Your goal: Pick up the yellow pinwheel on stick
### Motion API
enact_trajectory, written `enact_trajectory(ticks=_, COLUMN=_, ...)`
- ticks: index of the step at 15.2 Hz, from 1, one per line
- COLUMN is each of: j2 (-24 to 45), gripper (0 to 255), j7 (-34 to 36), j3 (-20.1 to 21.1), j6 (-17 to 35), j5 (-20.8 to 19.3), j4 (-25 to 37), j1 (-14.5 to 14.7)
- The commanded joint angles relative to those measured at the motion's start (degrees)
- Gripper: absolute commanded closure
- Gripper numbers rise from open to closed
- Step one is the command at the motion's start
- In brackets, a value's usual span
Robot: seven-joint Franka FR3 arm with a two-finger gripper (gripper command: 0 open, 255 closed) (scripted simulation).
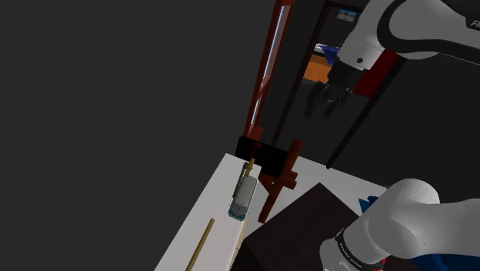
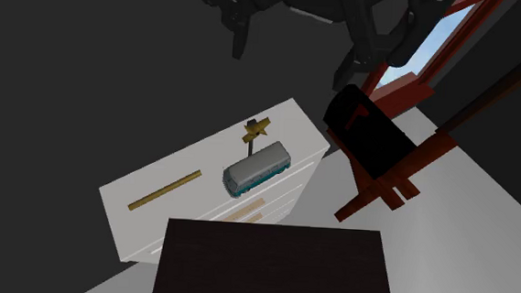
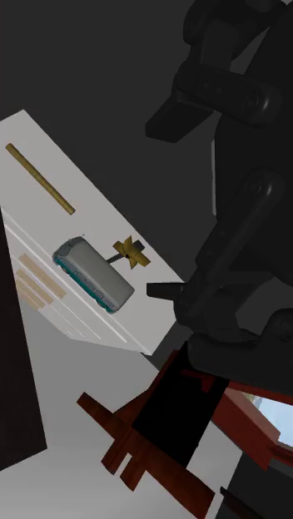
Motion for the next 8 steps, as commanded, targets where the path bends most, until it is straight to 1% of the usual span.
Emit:
enact_trajectory(ticks=1, j2=0.0, gripper=0, j7=0.0, j3=0.0, j6=0.0, j5=0.0, j4=0.0, j1=0.0)
enact_trajectory(ticks=8, j2=5.6, gripper=0, j7=9.5, j3=6.4, j6=14.4, j5=1.6, j4=-8.3, j1=-1.4)
